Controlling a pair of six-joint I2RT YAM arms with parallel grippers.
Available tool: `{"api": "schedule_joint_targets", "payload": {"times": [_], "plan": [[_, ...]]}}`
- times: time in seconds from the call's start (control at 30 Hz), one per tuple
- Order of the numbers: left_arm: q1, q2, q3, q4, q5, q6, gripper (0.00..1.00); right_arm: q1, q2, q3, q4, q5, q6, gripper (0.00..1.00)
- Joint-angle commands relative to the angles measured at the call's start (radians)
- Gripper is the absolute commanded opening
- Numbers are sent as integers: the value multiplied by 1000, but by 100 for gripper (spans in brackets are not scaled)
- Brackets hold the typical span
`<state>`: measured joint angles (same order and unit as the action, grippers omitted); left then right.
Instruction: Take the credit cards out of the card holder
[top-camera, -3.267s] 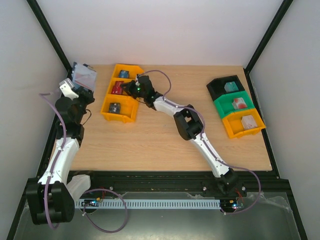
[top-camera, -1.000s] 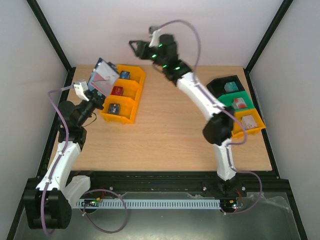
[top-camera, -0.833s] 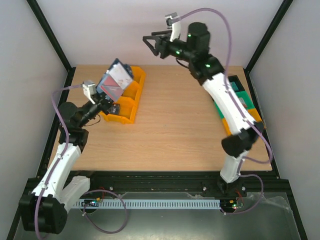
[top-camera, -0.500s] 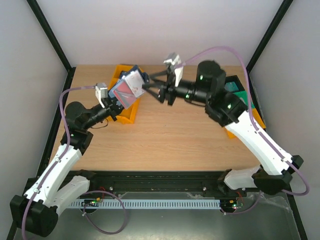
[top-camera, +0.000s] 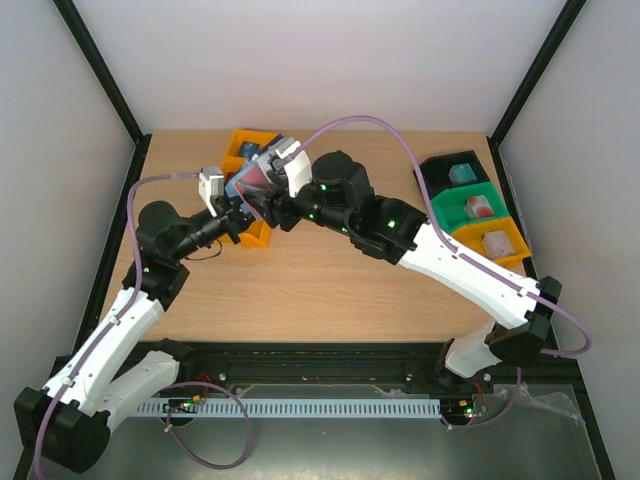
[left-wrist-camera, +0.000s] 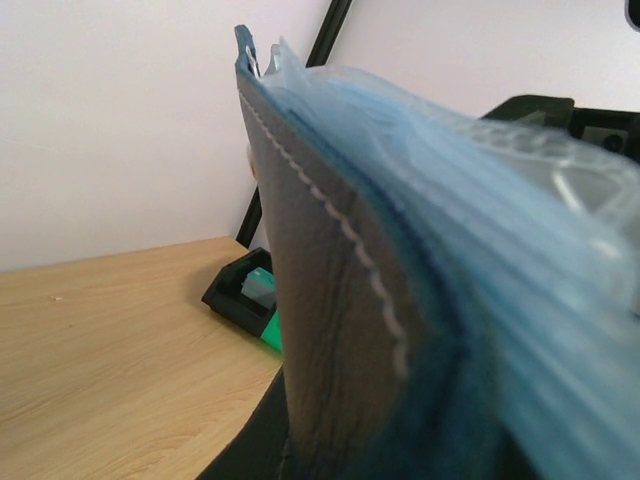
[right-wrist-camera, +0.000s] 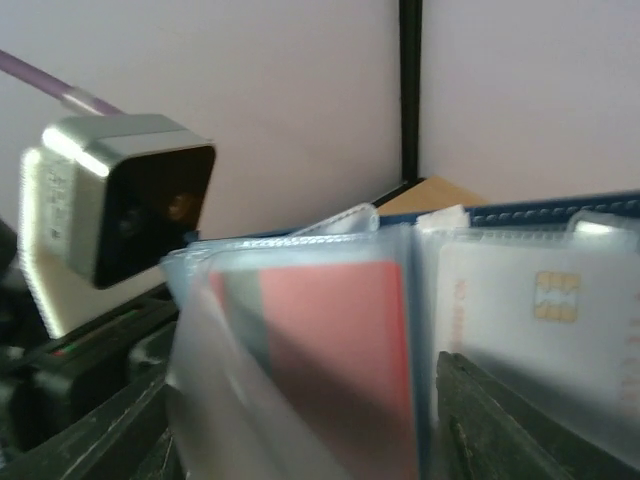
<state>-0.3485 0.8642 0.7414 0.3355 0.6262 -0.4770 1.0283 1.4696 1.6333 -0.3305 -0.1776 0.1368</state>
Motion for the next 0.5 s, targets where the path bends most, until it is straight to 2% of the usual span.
{"api": "schedule_joint_targets", "payload": {"times": [0.0,0.1,0.17,0.23,0.47], "plan": [[-3,-21,34,13,-7,14,2,7,9,57,12,125,-34,55],[-3,-28,27,18,-8,10,2,5,-6,53,1,157,-38,23],[-4,-30,18,28,-7,3,2,-1,-27,32,0,175,-46,8],[-3,-30,8,43,2,0,2,-16,-43,12,0,171,-36,2],[-3,-39,-3,49,27,24,2,-107,-62,-2,-16,116,-15,2]]}}
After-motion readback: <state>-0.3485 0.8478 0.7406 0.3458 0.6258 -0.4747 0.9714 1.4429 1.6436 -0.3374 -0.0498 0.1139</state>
